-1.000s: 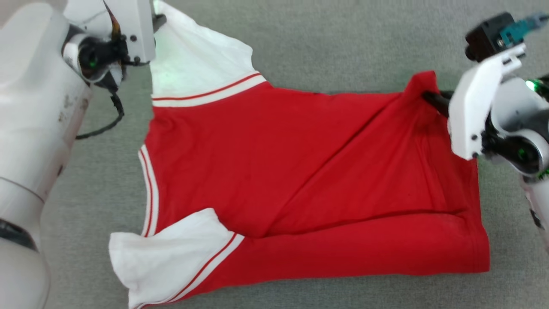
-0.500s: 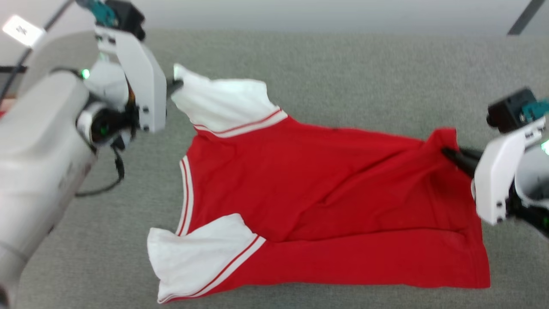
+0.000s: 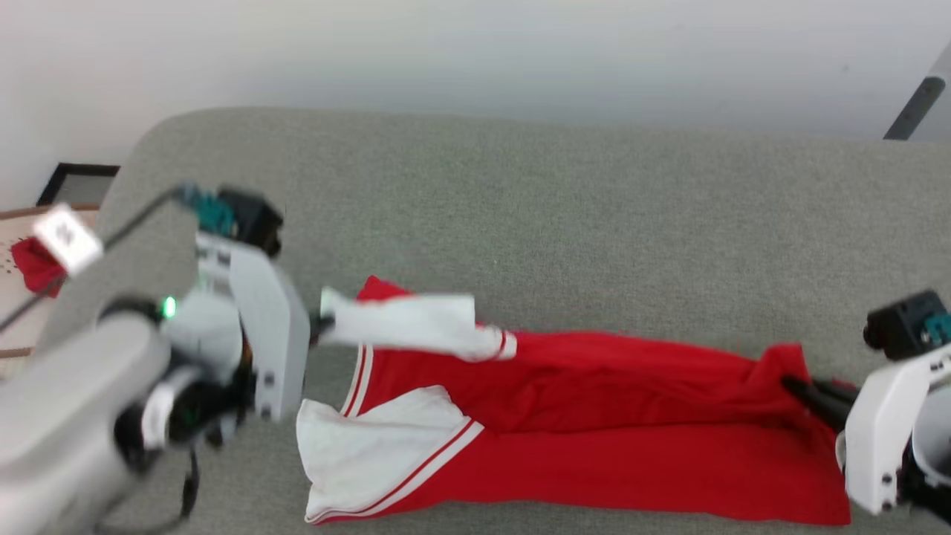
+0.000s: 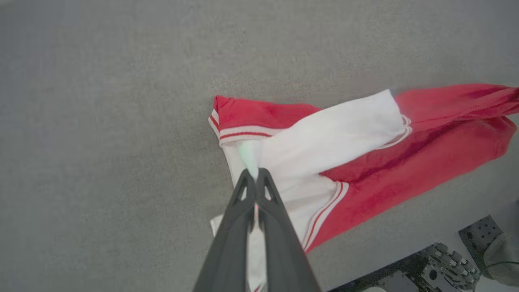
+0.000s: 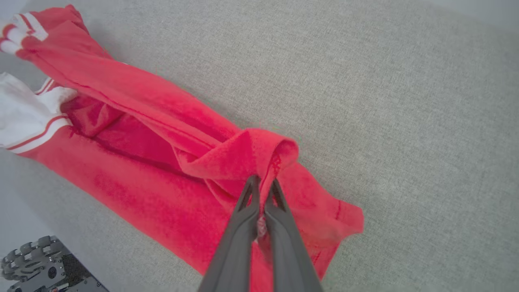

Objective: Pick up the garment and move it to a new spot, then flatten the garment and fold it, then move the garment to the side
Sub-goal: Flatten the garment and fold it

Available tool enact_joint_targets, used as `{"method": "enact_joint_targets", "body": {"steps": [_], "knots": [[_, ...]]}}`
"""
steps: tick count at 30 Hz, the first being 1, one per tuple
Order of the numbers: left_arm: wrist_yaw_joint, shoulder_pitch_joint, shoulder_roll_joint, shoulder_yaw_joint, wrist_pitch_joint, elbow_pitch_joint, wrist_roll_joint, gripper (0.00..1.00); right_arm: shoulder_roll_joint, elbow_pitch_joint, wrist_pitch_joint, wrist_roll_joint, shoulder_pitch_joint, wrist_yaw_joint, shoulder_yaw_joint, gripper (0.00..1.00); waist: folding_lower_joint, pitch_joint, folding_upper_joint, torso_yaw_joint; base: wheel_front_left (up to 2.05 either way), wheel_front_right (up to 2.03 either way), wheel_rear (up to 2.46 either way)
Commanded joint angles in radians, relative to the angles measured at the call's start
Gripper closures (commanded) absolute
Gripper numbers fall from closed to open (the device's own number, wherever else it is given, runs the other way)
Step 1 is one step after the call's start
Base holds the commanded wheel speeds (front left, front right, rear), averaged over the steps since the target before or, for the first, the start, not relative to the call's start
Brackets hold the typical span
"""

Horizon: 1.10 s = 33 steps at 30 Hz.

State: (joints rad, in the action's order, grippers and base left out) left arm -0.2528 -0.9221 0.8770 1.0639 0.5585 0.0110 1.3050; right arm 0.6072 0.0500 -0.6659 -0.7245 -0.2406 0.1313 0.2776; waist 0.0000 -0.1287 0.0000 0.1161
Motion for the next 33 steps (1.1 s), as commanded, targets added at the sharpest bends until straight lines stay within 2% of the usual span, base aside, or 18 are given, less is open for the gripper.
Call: {"method": "enact_joint_targets", "body": {"steps": [1,4,8,13,20,21,22,23,24,25,27,30,33], "knots": [[-0.035,0.042,0.024,0.002,-0.004,0.049,0.013,1.00,-0.010,0.012,-0.002,0.002,0.039,-0.001,-0.015,1.00,0.0000,0.011,0.0000,0.005,0.00,0.00,0.00],[-0.086,0.107,0.059,0.007,-0.019,0.137,0.036,1.00,-0.029,0.029,-0.014,0.009,0.095,-0.001,-0.047,1.00,0.0000,0.014,0.0000,0.004,0.00,0.00,0.00],[-0.114,0.175,0.071,0.017,-0.042,0.179,0.061,1.00,-0.062,0.045,-0.029,0.028,0.147,-0.001,-0.078,1.00,0.0000,0.011,0.0000,0.000,0.00,0.00,0.00],[-0.115,0.231,0.052,0.032,-0.051,0.154,0.097,1.00,-0.096,0.050,-0.045,0.040,0.175,-0.001,-0.094,1.00,0.0000,0.006,0.0000,-0.011,0.00,0.00,0.00],[-0.089,0.265,0.009,0.035,-0.055,0.074,0.138,1.00,-0.124,0.045,-0.057,0.056,0.185,-0.001,-0.094,1.00,0.0000,0.012,0.0000,-0.024,0.00,0.00,0.00],[-0.083,0.268,0.007,0.034,-0.054,0.066,0.143,1.00,-0.128,0.043,-0.059,0.056,0.186,-0.001,-0.093,0.84,0.0000,0.015,0.0000,-0.026,0.00,0.00,0.00],[-0.082,0.268,0.007,0.029,-0.056,0.059,0.147,1.00,-0.131,0.042,-0.060,0.057,0.187,-0.001,-0.092,0.73,0.0000,0.018,0.0000,-0.028,0.00,0.00,0.00],[-0.082,0.267,0.008,0.027,-0.060,0.051,0.147,0.80,-0.132,0.041,-0.059,0.059,0.188,-0.001,-0.092,0.64,0.0000,0.023,0.0000,-0.028,0.00,0.00,0.00],[-0.084,0.267,0.009,0.026,-0.058,0.048,0.152,0.76,-0.135,0.040,-0.061,0.061,0.191,-0.001,-0.094,0.51,0.0000,0.027,0.0000,-0.028,0.00,0.00,0.00],[-0.083,0.267,0.011,0.026,-0.053,0.047,0.154,0.73,-0.137,0.039,-0.065,0.062,0.194,-0.001,-0.096,0.01,0.0000,0.033,0.0000,-0.028,0.00,0.00,0.00],[-0.081,0.263,0.013,0.019,-0.054,0.050,0.159,0.54,-0.139,0.040,-0.075,0.064,0.198,-0.001,-0.102,0.00,0.0000,0.045,0.0000,-0.027,0.00,0.00,0.00],[-0.087,0.259,0.023,0.017,-0.045,0.058,0.163,0.51,-0.147,0.048,-0.091,0.067,0.206,-0.001,-0.113,0.00,0.0000,0.065,0.0000,-0.024,0.00,0.00,0.00],[-0.095,0.260,0.030,0.011,-0.043,0.069,0.171,0.52,-0.155,0.056,-0.099,0.066,0.215,-0.001,-0.122,0.00,0.0000,0.080,0.0000,-0.023,0.00,0.00,0.00]]}}
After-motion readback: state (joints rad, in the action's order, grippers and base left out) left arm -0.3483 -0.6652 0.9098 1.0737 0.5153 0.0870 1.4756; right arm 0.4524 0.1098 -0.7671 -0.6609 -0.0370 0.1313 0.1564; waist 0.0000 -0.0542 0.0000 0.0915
